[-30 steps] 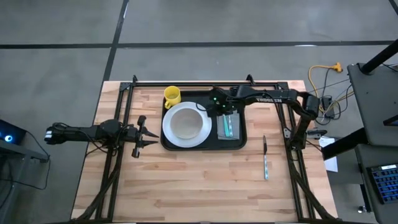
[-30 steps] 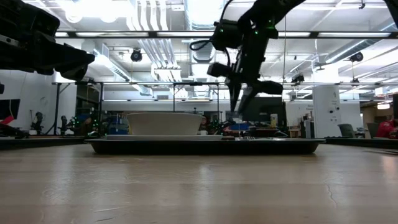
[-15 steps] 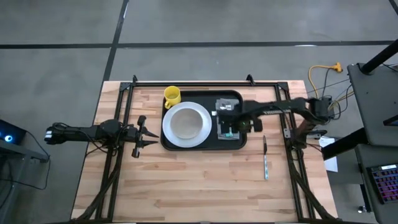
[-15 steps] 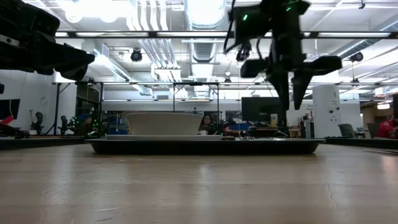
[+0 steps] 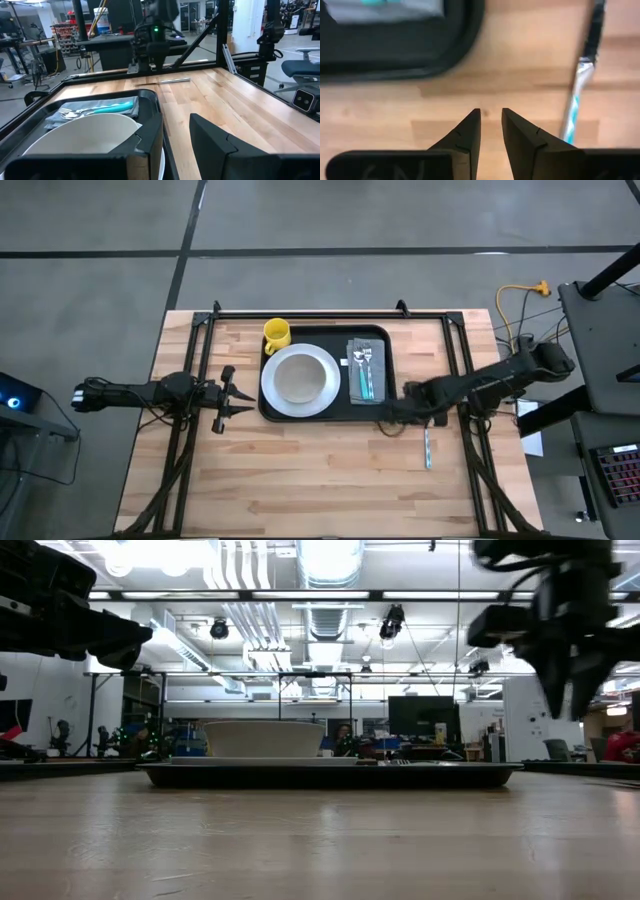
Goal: Set up tray
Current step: Put the blue knife on the gray napkin to the right of the blue fork
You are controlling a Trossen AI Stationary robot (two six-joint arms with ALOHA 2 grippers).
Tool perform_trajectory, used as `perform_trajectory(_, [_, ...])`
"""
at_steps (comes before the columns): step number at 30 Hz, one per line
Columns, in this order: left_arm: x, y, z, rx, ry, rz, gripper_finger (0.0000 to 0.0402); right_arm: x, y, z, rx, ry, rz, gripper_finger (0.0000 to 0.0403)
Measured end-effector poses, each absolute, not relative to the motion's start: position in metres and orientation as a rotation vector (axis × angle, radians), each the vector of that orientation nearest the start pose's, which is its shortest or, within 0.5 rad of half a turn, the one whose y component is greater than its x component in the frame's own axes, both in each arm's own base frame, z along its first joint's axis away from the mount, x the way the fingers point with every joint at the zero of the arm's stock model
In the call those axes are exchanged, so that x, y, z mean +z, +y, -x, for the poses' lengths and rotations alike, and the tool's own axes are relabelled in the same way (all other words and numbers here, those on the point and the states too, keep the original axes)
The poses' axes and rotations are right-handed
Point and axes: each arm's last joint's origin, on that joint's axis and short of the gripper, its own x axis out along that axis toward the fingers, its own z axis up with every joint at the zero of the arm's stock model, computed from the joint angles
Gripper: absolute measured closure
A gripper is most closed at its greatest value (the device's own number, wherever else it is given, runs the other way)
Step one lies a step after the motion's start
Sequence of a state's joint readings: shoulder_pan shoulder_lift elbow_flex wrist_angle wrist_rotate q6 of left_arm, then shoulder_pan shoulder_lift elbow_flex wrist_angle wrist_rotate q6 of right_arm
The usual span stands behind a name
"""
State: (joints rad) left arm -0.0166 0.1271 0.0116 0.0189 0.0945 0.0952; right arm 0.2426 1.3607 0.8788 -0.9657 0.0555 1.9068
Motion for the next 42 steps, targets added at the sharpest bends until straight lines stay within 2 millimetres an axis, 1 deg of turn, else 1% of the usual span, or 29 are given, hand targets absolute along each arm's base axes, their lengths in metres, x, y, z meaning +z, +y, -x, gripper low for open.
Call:
perform_trajectory(7, [0.159,-0.004,-0.104,-0.116,0.091,-0.091,0.0318,0.194,0.073,-0.199,-1.203,1.084,-1.299,0.0320])
perform_trajectory(11, [0.159,-0.004,-0.105,-0.115,0.094,-0.091,0.0318,0.185,0.080,-0.191,-1.240,1.093,-1.292,0.0316])
perform_trajectory(15, [0.159,-0.004,-0.105,-0.116,0.094,-0.091,0.0318,0.182,0.085,-0.185,-1.253,1.118,-1.302,0.0319])
perform_trajectory(22, [0.159,-0.004,-0.105,-0.116,0.094,-0.091,0.0318,0.182,0.090,-0.182,-1.238,1.143,-1.291,0.0332])
perform_trajectory(26, [0.159,-0.004,-0.105,-0.116,0.094,-0.091,0.0318,0.178,0.092,-0.178,-1.258,1.143,-1.283,0.0335])
perform_trajectory(31, [0.159,-0.004,-0.105,-0.116,0.095,-0.091,0.0318,0.164,0.094,-0.170,-1.268,1.180,-1.300,0.0328])
perform_trajectory(36, [0.159,-0.004,-0.105,-0.116,0.094,-0.091,0.0318,0.150,0.095,-0.167,-1.220,1.180,-1.332,0.0321])
perform_trajectory(42, [0.159,-0.004,-0.105,-0.116,0.094,-0.091,0.0318,0.146,0.094,-0.165,-1.221,1.179,-1.331,0.0316])
